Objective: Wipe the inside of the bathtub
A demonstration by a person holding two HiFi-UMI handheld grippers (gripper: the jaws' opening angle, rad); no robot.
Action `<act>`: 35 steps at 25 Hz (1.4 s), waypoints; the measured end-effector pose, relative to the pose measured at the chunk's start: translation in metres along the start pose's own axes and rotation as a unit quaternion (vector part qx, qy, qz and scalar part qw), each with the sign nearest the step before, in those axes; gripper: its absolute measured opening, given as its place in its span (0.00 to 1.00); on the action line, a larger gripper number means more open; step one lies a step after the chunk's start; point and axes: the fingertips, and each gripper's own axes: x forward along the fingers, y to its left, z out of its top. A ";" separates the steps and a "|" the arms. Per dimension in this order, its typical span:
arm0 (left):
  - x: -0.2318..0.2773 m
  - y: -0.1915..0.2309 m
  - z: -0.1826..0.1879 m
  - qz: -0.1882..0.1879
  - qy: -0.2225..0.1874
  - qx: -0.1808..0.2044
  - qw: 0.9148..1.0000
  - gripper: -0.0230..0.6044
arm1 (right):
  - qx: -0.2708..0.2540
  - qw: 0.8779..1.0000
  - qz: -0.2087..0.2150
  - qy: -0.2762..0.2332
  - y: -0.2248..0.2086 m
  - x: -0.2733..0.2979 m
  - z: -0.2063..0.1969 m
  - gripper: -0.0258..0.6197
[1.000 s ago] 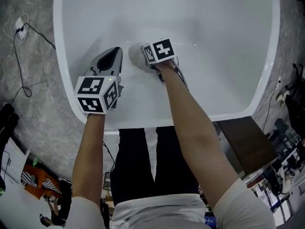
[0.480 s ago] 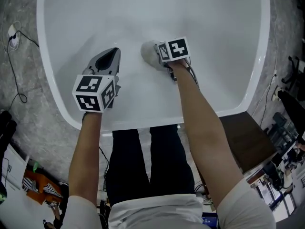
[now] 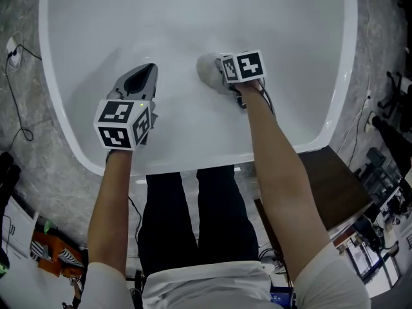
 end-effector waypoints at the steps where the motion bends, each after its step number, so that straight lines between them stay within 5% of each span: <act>1: 0.000 -0.001 0.001 -0.001 -0.001 0.000 1.000 0.05 | 0.002 1.000 -0.003 0.000 -0.005 -0.003 -0.002 0.19; 21: 0.025 -0.028 -0.001 -0.023 0.012 0.019 0.999 0.05 | 0.006 0.998 -0.064 0.018 -0.099 -0.045 -0.031 0.19; 35: 0.044 0.001 -0.019 -0.016 0.030 0.021 0.999 0.05 | -0.013 0.995 -0.088 0.036 -0.132 0.006 -0.023 0.19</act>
